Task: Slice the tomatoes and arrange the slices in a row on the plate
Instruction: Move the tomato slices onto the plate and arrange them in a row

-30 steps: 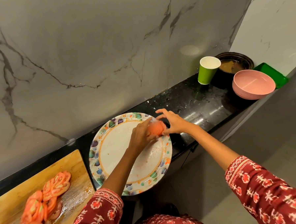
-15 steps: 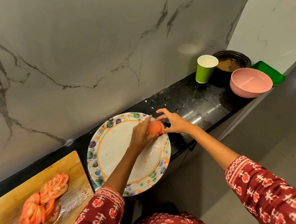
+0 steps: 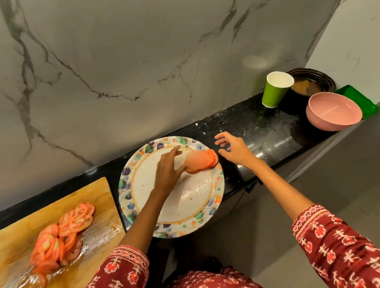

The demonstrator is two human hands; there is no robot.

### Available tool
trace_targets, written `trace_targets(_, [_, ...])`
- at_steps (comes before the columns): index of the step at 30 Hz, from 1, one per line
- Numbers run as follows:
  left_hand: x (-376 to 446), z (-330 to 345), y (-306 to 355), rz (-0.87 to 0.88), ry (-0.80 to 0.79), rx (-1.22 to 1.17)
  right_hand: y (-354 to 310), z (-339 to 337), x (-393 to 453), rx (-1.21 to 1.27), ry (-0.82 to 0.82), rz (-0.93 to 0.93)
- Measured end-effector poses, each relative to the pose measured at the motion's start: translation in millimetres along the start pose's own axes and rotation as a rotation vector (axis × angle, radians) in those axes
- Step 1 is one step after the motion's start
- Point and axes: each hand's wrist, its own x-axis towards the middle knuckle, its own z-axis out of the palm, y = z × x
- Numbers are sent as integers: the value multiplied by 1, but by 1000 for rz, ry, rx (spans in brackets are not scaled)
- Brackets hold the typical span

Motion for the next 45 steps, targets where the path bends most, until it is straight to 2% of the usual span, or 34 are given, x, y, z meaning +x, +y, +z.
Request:
trace_targets(4, [-33,-34,-34,-77,179,-75,-21,20,0,-15,119,-80])
trace_targets(7, [-57,-62,-53,-116,221,-59,-48,47,1,-26,122,-122])
trace_targets(15, [-139,-138,-112,-142,312,47,-128,146,-31,-24,-79,-270])
trace_targets(20, [-194,-193,-157,-263,440,132,-184,209,-50,-28,-184,-393])
trace_targets(28, [-243,-238,-184,-342,525,53,-254,269,-61,-175,-377,-508])
trace_targets(32, [-250,-239,-185,-352,512,17,-267,287,-64,-312,-433,-613])
trace_targets(34, [-253,-237,-185,-352,513,3,-271,292,-70,-299,-440,-634])
trace_targets(38, [-258,-243,-190,-384,533,-8,-293,309,-75,-266,-427,-525])
trace_targets(41, [-260,-240,-192,-389,527,-15,-298,321,-78,-334,-491,-398])
trace_targets(45, [-256,-237,-186,-386,526,-37,-299,325,-76,-304,-523,-286])
